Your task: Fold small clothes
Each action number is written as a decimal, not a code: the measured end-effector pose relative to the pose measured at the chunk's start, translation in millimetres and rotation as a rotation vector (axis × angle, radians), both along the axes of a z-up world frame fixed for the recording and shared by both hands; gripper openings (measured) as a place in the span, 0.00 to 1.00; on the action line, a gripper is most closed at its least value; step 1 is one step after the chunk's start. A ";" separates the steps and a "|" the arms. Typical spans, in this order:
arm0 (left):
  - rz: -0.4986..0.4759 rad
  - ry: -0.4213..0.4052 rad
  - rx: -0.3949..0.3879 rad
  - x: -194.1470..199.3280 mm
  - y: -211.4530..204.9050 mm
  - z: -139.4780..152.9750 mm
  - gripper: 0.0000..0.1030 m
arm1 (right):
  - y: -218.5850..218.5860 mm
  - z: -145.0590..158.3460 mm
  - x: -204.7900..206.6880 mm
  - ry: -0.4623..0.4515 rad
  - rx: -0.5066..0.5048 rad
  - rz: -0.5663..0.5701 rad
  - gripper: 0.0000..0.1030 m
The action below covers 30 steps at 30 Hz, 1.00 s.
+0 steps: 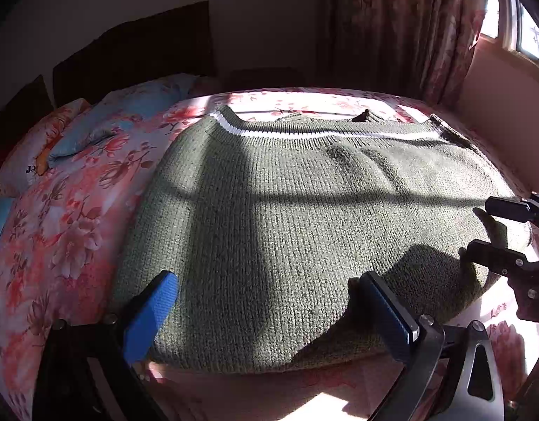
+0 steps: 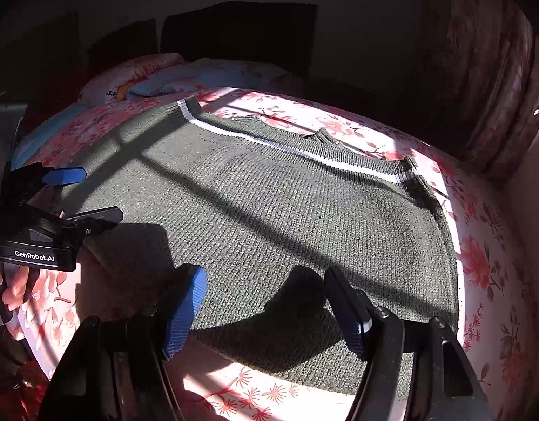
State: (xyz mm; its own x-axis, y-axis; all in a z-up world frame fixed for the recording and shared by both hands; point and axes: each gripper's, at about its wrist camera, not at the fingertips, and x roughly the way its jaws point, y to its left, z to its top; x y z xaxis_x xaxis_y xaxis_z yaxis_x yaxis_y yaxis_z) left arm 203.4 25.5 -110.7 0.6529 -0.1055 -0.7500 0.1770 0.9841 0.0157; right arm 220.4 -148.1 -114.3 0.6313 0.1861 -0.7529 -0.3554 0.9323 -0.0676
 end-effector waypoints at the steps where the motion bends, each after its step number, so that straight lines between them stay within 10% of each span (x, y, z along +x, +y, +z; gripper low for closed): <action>1: 0.000 -0.003 -0.003 -0.5 0.3 -0.2 1.00 | -0.4 -1.8 1.0 0.003 0.007 -0.001 0.69; 30: 0.015 0.018 0.002 -0.5 -0.6 -0.9 1.00 | -28.7 -8.1 -12.1 -0.017 0.023 0.061 0.78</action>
